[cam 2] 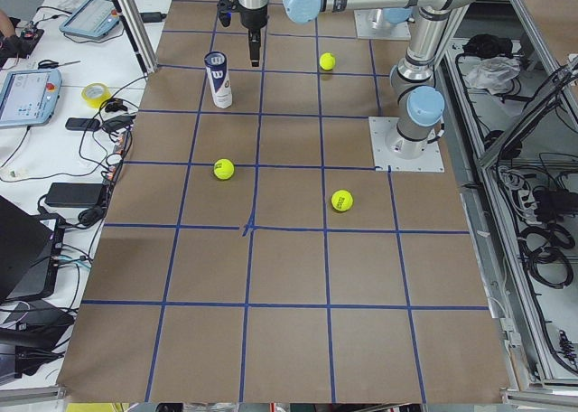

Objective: Lift up tennis ball bucket

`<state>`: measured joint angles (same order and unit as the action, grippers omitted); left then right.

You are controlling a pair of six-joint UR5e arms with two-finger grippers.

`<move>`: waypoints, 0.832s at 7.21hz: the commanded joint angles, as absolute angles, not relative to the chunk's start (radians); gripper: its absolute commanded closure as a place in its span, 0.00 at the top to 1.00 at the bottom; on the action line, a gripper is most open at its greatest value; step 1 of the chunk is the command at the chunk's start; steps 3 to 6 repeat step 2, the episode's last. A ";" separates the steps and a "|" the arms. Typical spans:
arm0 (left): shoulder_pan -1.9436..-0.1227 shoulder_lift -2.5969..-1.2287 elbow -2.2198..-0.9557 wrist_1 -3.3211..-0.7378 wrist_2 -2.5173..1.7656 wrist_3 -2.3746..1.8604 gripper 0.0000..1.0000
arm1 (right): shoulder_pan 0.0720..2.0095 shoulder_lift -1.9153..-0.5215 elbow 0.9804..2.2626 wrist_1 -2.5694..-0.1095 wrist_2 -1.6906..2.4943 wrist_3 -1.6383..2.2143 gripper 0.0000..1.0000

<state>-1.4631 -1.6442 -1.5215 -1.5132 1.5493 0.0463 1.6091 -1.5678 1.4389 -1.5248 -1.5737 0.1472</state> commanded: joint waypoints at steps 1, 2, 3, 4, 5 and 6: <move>-1.459 -1.638 -1.529 -1.514 1.542 0.051 1.00 | 1.609 -1.568 1.439 -1.523 -1.574 0.147 1.00; -1.460 -1.637 -1.531 -1.516 1.548 0.049 1.00 | 1.609 -1.568 1.439 -1.523 -1.574 0.147 1.00; -1.460 -1.637 -1.531 -1.516 1.548 0.049 1.00 | 1.609 -1.568 1.439 -1.523 -1.574 0.147 1.00; -1.460 -1.637 -1.531 -1.516 1.548 0.049 1.00 | 1.609 -1.568 1.439 -1.523 -1.574 0.147 1.00; -1.460 -1.637 -1.531 -1.516 1.548 0.049 1.00 | 1.609 -1.568 1.439 -1.523 -1.574 0.147 1.00; -1.460 -1.637 -1.531 -1.516 1.548 0.049 1.00 | 1.609 -1.568 1.439 -1.523 -1.574 0.147 1.00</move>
